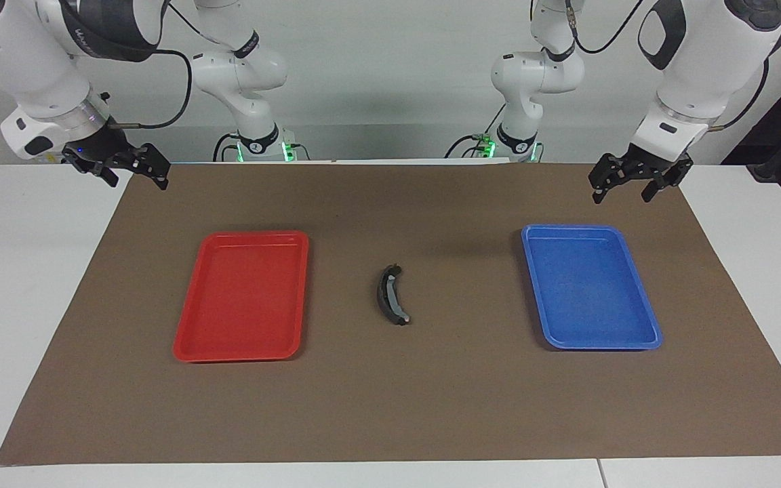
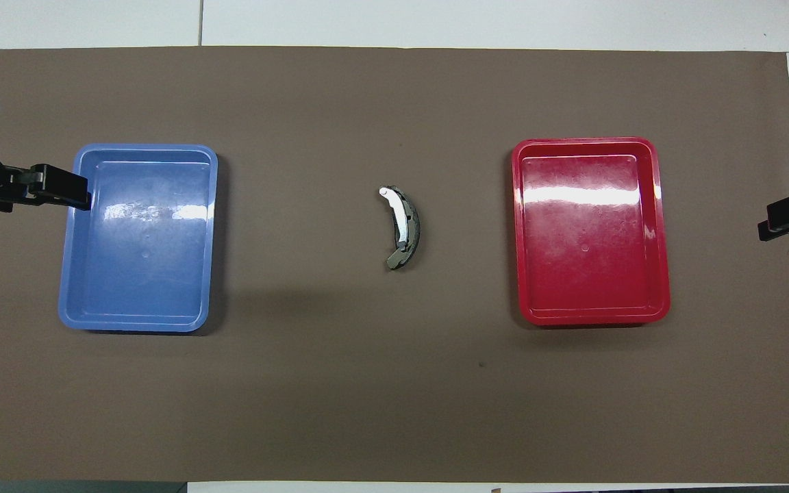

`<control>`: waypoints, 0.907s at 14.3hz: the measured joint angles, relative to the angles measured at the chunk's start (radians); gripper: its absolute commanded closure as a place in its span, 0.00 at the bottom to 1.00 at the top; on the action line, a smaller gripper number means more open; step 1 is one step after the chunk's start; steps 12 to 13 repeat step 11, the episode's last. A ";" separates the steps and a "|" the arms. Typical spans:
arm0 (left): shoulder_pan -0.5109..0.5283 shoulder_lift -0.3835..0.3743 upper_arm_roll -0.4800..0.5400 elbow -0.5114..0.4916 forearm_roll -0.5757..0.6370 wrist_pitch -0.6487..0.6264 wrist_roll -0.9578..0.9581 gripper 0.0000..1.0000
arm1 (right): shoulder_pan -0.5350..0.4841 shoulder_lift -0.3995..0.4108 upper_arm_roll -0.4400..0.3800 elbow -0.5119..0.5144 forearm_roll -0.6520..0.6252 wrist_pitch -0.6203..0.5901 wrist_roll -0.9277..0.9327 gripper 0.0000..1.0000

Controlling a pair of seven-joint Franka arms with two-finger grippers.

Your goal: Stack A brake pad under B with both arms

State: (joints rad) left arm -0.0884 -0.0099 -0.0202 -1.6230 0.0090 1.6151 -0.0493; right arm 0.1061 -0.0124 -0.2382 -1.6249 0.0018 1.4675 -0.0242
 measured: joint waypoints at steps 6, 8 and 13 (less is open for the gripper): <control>0.000 0.000 0.010 0.004 0.000 -0.003 0.000 0.01 | 0.009 -0.035 0.005 -0.005 -0.014 0.000 -0.002 0.00; 0.000 0.000 0.010 0.004 0.000 -0.003 0.000 0.01 | 0.010 -0.042 0.006 -0.008 -0.018 0.000 -0.002 0.00; 0.000 0.000 0.010 0.005 0.000 -0.003 0.000 0.01 | 0.010 -0.043 0.006 -0.010 -0.019 0.000 -0.002 0.00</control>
